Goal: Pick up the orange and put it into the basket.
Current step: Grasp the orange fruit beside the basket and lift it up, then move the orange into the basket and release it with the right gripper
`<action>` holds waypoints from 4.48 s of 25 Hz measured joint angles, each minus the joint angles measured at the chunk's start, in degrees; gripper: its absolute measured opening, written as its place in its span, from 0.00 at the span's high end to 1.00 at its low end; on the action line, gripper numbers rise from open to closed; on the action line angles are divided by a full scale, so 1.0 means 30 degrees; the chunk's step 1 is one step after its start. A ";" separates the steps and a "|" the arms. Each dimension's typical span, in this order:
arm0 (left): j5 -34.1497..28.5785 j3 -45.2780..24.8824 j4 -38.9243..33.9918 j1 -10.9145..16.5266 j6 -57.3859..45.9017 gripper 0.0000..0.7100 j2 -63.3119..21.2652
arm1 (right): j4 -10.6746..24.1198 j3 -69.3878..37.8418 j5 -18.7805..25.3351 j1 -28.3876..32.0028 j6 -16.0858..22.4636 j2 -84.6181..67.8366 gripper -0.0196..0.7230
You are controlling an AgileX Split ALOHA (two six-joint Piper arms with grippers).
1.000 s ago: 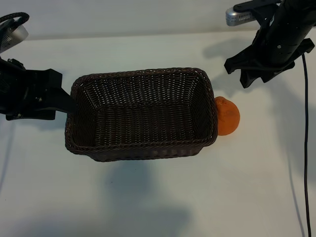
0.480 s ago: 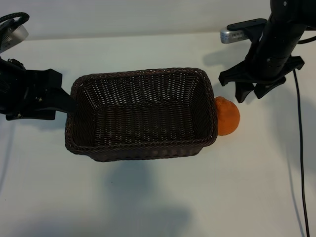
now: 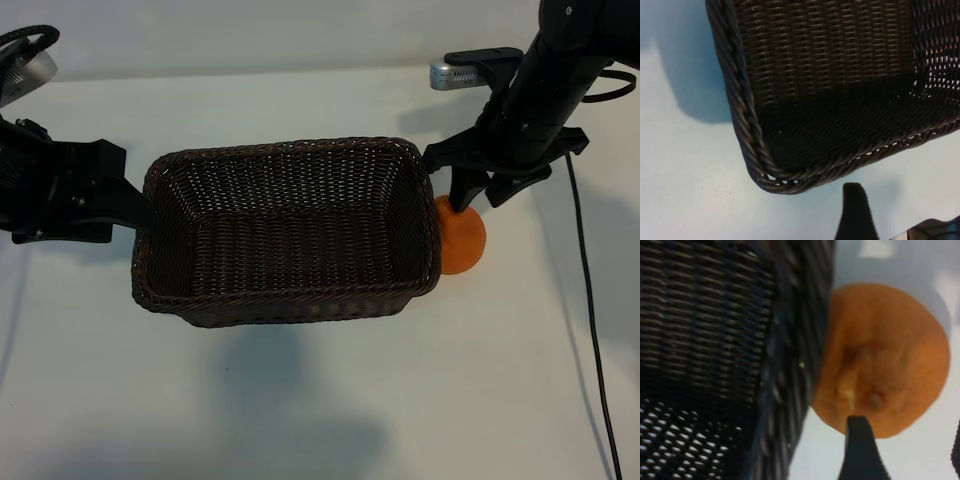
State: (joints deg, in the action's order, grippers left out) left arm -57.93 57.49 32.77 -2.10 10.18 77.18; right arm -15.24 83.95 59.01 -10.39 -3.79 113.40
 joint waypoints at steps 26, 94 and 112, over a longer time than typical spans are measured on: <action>0.0000 0.0000 0.0003 0.0000 0.0067 0.26 0.0000 | -0.0330 0.0000 -0.1211 0.0000 -0.0287 0.1118 0.39; 0.0515 0.0000 0.0019 0.0000 0.0067 0.26 0.0000 | 0.2684 0.2686 0.3692 0.0000 0.0038 -0.3603 0.83; 0.0530 0.0000 0.0019 0.0000 0.0527 0.26 0.0000 | 0.0523 0.2686 0.3703 -0.1248 0.0038 -0.4456 0.83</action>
State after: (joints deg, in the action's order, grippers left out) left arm -56.34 57.49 32.83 -2.10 11.76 77.18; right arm -13.67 92.01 70.12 -14.14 -3.67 100.04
